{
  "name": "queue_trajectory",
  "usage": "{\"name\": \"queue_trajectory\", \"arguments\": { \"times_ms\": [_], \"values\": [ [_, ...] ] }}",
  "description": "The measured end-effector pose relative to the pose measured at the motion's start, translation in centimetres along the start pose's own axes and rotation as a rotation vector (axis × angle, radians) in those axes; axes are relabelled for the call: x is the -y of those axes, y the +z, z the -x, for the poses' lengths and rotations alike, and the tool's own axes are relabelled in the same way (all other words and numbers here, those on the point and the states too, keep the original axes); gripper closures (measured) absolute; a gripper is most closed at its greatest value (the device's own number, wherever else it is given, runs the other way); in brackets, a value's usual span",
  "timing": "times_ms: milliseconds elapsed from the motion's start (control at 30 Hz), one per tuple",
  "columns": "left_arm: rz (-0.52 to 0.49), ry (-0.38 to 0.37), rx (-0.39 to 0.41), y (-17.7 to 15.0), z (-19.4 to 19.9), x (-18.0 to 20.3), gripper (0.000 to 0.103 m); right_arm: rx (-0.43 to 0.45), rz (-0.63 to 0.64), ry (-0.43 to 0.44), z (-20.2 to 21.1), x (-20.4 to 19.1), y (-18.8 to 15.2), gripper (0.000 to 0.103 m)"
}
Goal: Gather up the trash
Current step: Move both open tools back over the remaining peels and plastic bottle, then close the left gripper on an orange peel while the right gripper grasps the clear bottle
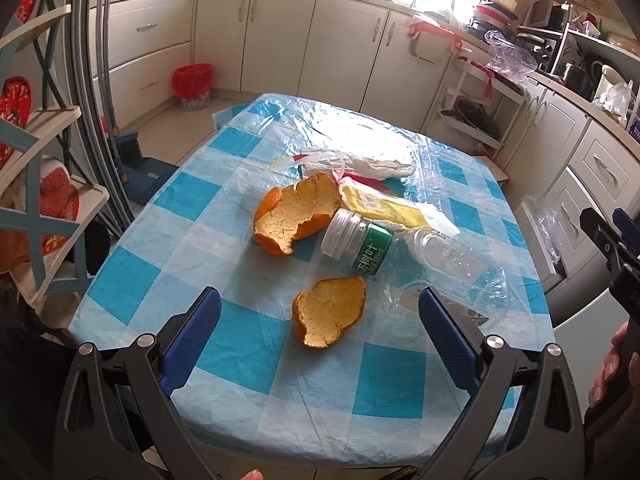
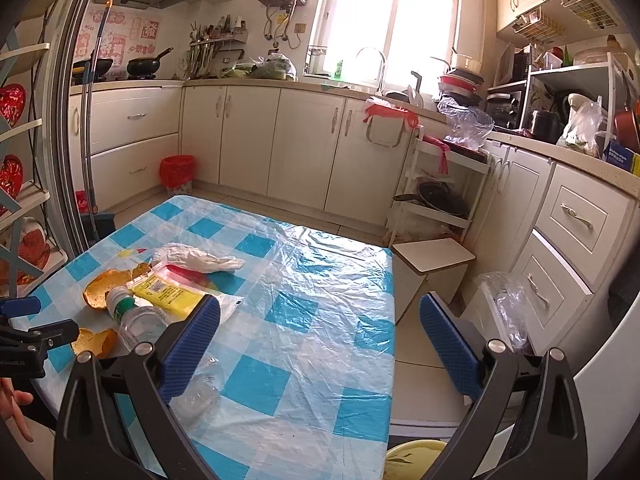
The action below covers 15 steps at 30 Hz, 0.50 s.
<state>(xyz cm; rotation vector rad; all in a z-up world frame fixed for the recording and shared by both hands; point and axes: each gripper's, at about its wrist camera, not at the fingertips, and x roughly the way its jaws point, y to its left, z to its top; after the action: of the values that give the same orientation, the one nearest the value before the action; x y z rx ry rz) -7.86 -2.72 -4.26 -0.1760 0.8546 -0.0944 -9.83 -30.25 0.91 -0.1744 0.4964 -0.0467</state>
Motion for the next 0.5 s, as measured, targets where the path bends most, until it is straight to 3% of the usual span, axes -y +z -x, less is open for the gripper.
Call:
{"name": "queue_trajectory", "arguments": {
  "times_ms": [500],
  "values": [
    [-0.014, 0.039, -0.117, -1.0, -4.5, -0.5, 0.008, -0.047, 0.089, 0.070, -1.1, -2.7, -0.5, 0.007]
  ]
}}
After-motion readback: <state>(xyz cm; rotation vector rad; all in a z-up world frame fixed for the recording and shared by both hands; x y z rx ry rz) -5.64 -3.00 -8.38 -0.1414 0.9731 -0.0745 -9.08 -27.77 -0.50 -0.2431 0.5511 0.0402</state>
